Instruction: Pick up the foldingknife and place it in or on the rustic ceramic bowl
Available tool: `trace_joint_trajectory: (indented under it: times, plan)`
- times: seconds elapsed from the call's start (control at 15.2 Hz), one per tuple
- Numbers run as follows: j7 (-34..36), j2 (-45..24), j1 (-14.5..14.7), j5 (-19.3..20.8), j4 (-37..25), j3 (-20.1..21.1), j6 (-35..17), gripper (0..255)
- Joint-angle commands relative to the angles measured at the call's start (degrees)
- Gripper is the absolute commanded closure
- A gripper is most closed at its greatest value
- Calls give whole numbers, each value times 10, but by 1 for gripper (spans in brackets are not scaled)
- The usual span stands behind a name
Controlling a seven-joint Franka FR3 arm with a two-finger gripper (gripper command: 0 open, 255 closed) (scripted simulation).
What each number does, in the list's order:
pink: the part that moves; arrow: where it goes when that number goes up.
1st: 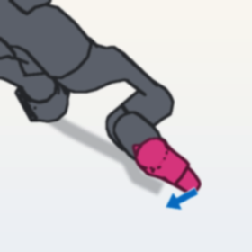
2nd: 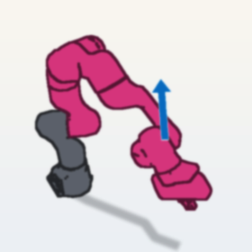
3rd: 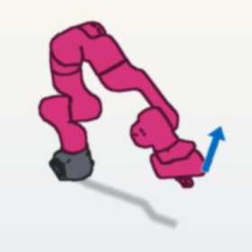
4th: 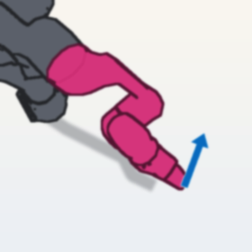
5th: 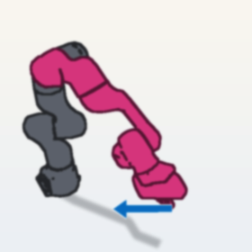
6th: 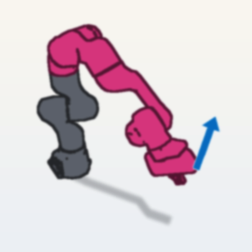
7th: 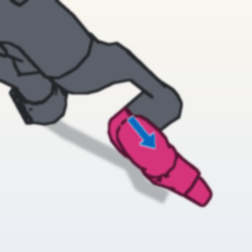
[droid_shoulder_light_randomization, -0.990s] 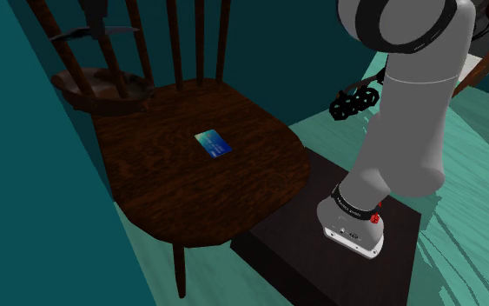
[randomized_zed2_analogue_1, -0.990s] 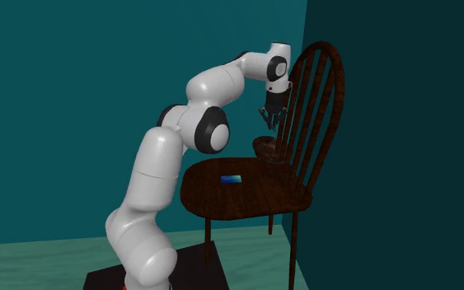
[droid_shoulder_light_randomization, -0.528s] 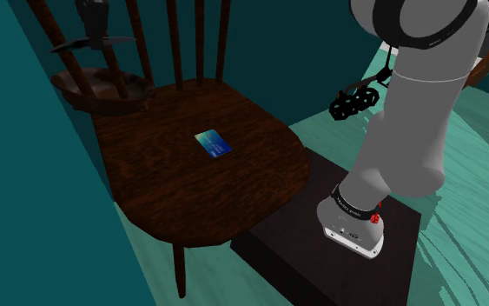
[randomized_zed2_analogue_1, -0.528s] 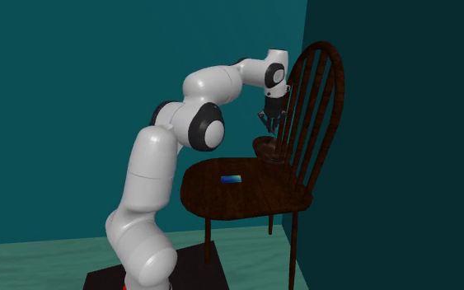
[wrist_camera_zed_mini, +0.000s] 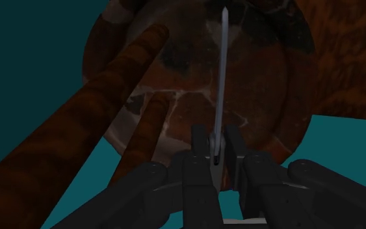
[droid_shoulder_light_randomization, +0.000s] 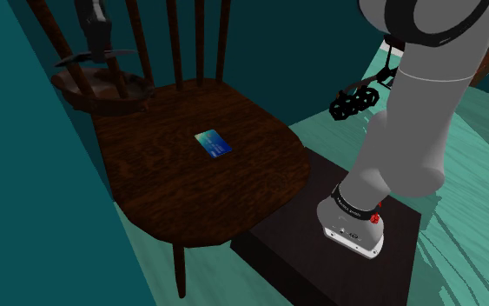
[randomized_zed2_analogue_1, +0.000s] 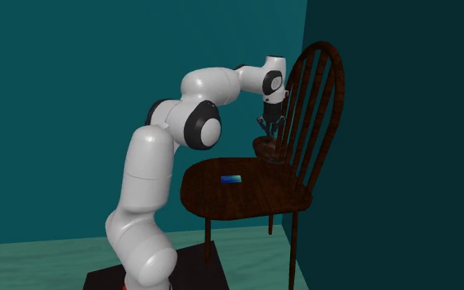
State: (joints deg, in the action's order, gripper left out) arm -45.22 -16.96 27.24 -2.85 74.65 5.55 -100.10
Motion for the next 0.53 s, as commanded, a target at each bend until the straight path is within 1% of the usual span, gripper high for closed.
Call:
trace_joint_trajectory:
  times: [0.0,0.2,0.26,0.33,0.46]
  plan:
    - [-5,-33,-5,0,-7,-4,5,255]
    - [-5,-33,-5,0,-7,-3,5,255]
    - [-6,-30,-6,0,1,-4,-1,0]
    - [-1,-24,-2,1,12,-2,-6,0]
    - [-9,-37,-7,0,-6,-5,-1,0]
